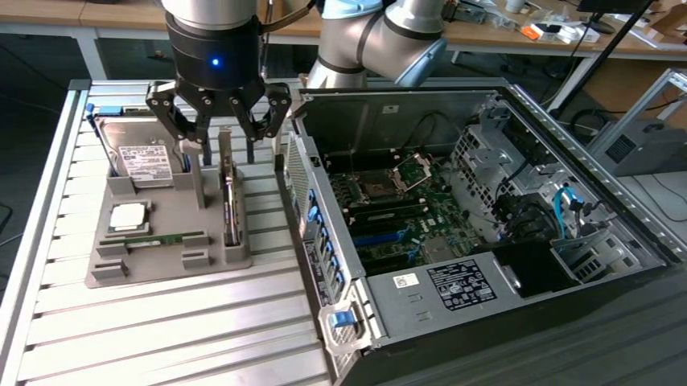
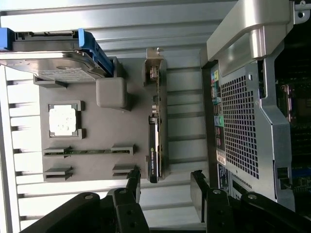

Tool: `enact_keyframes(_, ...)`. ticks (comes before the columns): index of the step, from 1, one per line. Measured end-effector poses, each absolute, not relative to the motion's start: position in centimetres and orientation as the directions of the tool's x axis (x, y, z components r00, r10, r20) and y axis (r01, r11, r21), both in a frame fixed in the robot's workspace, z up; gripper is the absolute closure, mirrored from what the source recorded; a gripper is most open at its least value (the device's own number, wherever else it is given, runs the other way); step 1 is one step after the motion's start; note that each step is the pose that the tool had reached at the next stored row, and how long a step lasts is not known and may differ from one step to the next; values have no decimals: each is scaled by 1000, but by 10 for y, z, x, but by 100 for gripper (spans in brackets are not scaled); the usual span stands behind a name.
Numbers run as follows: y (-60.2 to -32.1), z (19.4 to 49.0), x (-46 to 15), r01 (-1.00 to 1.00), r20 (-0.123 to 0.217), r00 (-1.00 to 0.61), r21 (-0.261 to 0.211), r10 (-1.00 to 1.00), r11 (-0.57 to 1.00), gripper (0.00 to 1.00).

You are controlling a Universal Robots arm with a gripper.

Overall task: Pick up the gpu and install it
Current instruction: 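Pick up the gpu and move the gpu toward the slot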

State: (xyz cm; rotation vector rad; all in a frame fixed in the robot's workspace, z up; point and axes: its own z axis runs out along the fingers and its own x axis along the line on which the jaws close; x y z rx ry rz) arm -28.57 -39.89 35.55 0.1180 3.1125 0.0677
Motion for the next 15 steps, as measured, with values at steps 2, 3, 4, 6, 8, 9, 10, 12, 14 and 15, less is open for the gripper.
enact_keyframes(2,-399,355,-286,75,-24,-997,44,76,996,46)
enact_keyframes(3,-399,354,-286,75,-24,-997,44,76,996,46)
enact_keyframes(4,-399,354,-286,75,-24,-997,44,76,996,46)
enact_keyframes(6,-399,353,-286,75,-24,-997,44,76,996,46)
enact_keyframes(8,-399,352,-286,75,-24,-997,44,76,996,46)
enact_keyframes(9,-399,352,-286,75,-24,-997,44,76,996,46)
enact_keyframes(10,-399,351,-286,75,-24,-997,44,76,996,46)
enact_keyframes(12,-399,351,-286,75,-24,-997,44,76,996,46)
enact_keyframes(14,-399,351,-286,75,-24,-997,44,76,996,46)
enact_keyframes(15,-399,350,-286,75,-24,-997,44,76,996,46)
